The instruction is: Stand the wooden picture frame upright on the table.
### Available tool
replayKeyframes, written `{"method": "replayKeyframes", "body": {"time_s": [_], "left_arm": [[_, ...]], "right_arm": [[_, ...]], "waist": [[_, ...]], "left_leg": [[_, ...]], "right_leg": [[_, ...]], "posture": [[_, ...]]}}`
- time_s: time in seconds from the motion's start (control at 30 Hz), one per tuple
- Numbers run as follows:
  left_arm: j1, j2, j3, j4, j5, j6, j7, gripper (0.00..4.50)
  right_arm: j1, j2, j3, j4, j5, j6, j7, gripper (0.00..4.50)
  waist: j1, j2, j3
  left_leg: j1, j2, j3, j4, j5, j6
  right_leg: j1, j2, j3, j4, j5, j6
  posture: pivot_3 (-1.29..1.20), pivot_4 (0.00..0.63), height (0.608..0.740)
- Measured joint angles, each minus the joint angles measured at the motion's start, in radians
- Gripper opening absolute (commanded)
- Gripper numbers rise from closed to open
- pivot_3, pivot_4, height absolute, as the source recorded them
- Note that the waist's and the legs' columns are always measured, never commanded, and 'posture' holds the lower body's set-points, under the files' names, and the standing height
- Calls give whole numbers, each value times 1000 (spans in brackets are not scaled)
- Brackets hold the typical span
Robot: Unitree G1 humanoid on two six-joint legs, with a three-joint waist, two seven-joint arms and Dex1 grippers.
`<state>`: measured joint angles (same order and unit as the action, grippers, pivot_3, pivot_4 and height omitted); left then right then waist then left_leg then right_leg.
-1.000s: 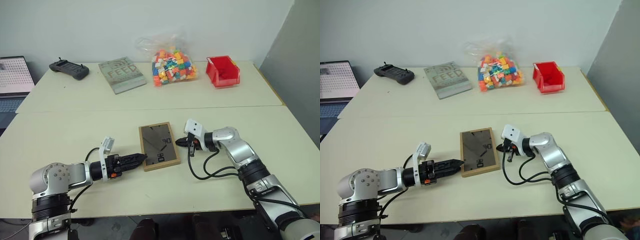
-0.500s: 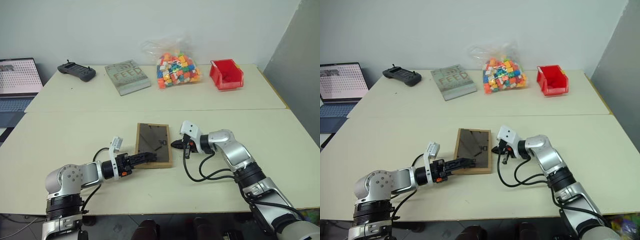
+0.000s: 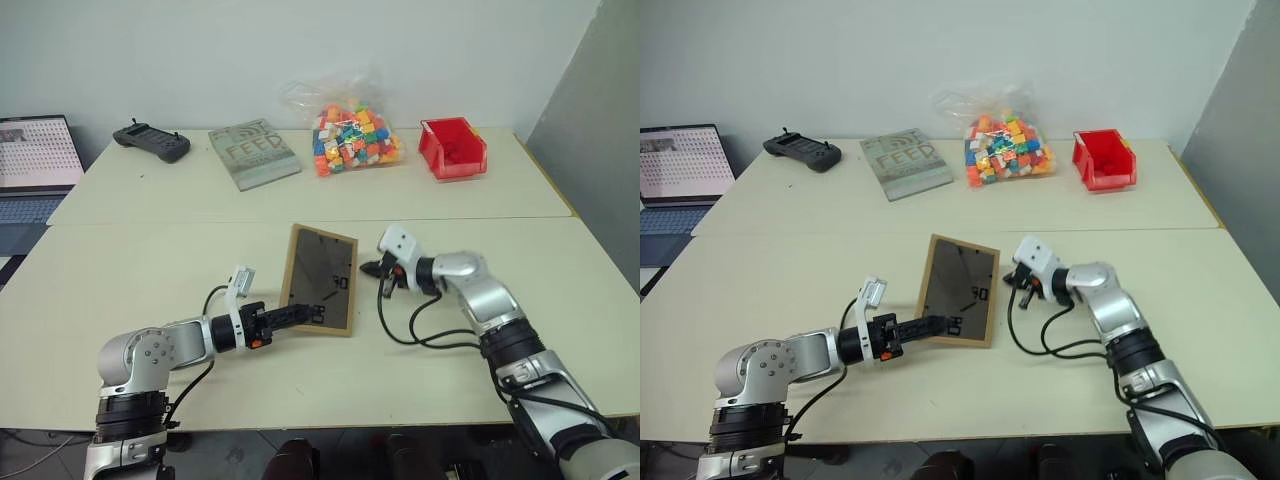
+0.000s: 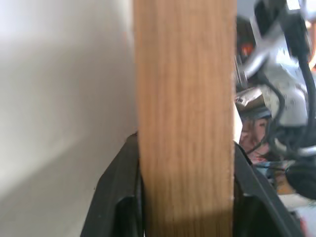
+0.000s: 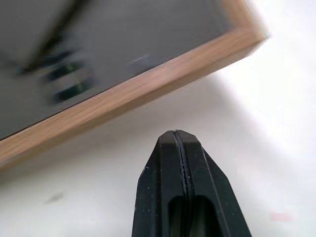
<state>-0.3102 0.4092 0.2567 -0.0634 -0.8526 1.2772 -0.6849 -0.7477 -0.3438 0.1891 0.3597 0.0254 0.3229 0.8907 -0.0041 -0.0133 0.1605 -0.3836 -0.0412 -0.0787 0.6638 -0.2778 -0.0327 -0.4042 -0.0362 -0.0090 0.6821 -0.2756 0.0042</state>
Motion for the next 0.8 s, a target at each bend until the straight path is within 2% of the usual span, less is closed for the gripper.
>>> {"method": "replayKeyframes", "body": {"time_s": [0.03,0.17,0.33,0.5,0.73,0.8], "left_arm": [[-7,-17,0,-4,0,-2,22,1300],[-57,-28,-12,-32,0,-5,85,1300],[-131,-45,4,-64,-5,-50,133,1300],[-178,-56,17,-115,-28,-84,154,1300],[-155,-59,23,-134,-27,-91,202,1300],[-148,-61,22,-142,-28,-91,211,1300]], "right_arm": [[-29,-1,-27,-5,22,10,-1,0],[-136,-5,-133,-93,187,178,49,684],[-175,-40,-166,-176,353,385,141,1767],[-185,-7,-127,-150,360,389,147,2859],[-214,55,-107,-68,331,303,130,4420],[-214,61,-106,-81,346,327,134,4489]], "waist": [[0,0,0],[-1,-1,0],[-2,-2,1],[-9,-2,1],[-25,-2,1],[-25,-2,2]], "left_leg": [[0,0,0,0,0,0],[-1,1,0,0,0,0],[-2,1,0,0,-1,1],[-2,1,0,-1,-1,1],[-3,1,0,-1,0,0],[-3,1,0,-1,0,0]], "right_leg": [[0,0,0,0,0,0],[0,0,-1,0,0,0],[-1,0,-1,-2,0,0],[-1,0,-1,-1,0,0],[-2,0,-1,-1,0,0],[-2,0,0,-1,0,0]], "posture": [[0,150,740],[0,150,740],[0,150,740],[0,150,740],[0,150,740],[0,150,740]]}}
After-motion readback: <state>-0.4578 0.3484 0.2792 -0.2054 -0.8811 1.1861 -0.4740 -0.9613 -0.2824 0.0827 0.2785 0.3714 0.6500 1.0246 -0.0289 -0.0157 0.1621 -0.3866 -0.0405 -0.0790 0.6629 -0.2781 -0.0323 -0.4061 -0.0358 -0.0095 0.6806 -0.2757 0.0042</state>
